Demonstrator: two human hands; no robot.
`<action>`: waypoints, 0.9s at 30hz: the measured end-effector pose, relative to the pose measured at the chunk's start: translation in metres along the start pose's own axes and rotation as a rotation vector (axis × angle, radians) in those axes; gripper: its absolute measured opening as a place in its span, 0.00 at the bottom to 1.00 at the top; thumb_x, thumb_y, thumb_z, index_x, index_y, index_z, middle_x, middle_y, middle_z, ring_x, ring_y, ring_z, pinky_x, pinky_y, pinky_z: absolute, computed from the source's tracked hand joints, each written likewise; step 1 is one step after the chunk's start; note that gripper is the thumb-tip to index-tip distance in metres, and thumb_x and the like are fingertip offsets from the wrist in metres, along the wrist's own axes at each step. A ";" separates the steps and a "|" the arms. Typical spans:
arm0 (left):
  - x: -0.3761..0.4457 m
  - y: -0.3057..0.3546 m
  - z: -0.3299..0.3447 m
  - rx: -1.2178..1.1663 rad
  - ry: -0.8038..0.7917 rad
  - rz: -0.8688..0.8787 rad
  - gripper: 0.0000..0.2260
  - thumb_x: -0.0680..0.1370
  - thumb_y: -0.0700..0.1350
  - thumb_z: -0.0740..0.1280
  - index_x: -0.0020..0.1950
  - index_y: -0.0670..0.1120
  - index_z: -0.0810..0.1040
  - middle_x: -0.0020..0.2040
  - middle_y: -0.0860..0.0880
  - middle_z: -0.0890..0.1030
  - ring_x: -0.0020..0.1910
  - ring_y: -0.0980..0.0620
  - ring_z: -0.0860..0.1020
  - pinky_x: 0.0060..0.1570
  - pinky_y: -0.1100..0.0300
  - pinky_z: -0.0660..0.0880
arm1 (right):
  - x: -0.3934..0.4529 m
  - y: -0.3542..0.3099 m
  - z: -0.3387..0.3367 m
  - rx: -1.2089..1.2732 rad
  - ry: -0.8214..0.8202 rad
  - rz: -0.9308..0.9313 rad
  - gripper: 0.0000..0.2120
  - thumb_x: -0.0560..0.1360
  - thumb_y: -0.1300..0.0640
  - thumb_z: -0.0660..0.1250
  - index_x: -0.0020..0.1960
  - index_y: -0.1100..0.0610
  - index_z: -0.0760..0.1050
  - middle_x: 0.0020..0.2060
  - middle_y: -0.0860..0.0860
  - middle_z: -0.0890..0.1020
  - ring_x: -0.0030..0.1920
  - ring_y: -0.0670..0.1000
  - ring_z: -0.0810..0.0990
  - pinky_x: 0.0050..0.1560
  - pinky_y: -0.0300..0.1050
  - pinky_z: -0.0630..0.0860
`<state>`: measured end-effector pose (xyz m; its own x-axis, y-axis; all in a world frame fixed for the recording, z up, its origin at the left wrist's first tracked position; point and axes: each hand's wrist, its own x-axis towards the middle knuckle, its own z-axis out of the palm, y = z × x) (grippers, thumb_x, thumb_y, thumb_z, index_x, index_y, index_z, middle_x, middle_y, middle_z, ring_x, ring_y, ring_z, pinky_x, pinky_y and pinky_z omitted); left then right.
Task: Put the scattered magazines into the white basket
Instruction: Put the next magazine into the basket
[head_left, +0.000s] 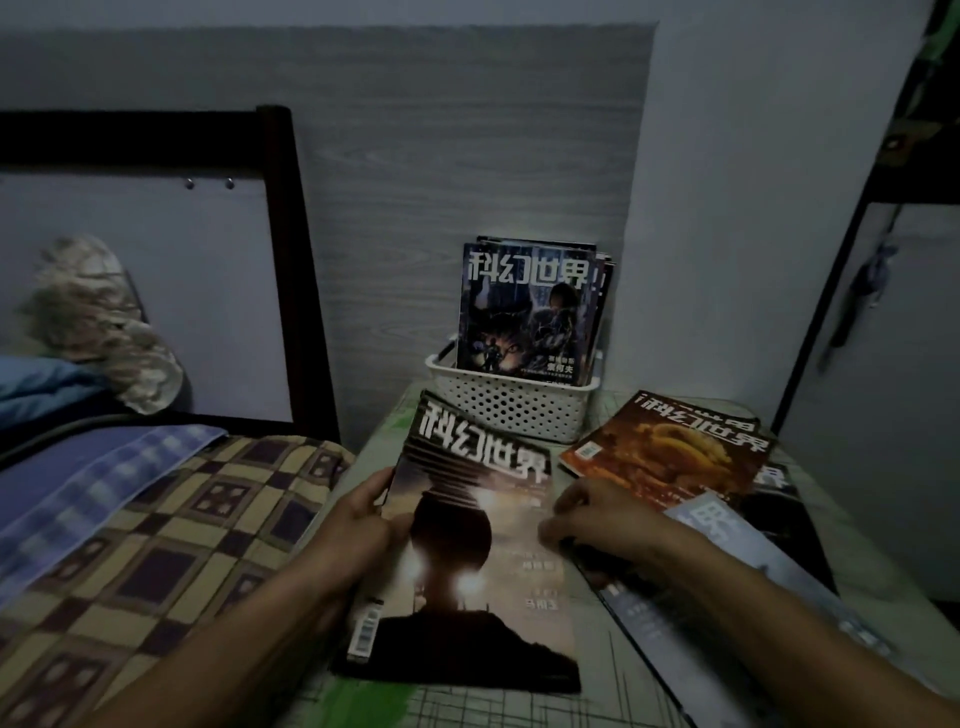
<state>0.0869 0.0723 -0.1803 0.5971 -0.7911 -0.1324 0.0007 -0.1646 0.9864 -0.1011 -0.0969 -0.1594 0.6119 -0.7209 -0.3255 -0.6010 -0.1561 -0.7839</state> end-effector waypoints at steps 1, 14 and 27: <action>-0.003 -0.001 -0.001 -0.040 0.011 0.060 0.22 0.79 0.35 0.64 0.62 0.62 0.74 0.46 0.47 0.87 0.44 0.43 0.84 0.39 0.52 0.78 | -0.001 0.001 -0.001 0.116 0.001 0.003 0.13 0.72 0.61 0.73 0.53 0.58 0.75 0.39 0.60 0.81 0.26 0.51 0.78 0.26 0.44 0.76; 0.060 0.141 0.014 0.088 0.154 0.661 0.15 0.81 0.41 0.63 0.59 0.61 0.73 0.49 0.62 0.81 0.50 0.62 0.79 0.42 0.67 0.77 | 0.003 -0.103 -0.078 0.442 0.517 -0.592 0.11 0.81 0.65 0.60 0.53 0.51 0.78 0.42 0.51 0.84 0.30 0.45 0.82 0.34 0.42 0.82; 0.223 0.112 0.047 0.391 0.383 0.560 0.11 0.80 0.47 0.64 0.63 0.52 0.75 0.51 0.53 0.77 0.49 0.49 0.78 0.50 0.50 0.78 | 0.150 -0.085 -0.102 0.219 0.749 -0.535 0.06 0.78 0.57 0.66 0.54 0.51 0.75 0.47 0.50 0.83 0.47 0.55 0.83 0.49 0.55 0.81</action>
<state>0.1821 -0.1499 -0.1038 0.6602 -0.5711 0.4878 -0.6226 -0.0530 0.7807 -0.0106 -0.2609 -0.0877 0.2428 -0.8481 0.4709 -0.1791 -0.5163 -0.8375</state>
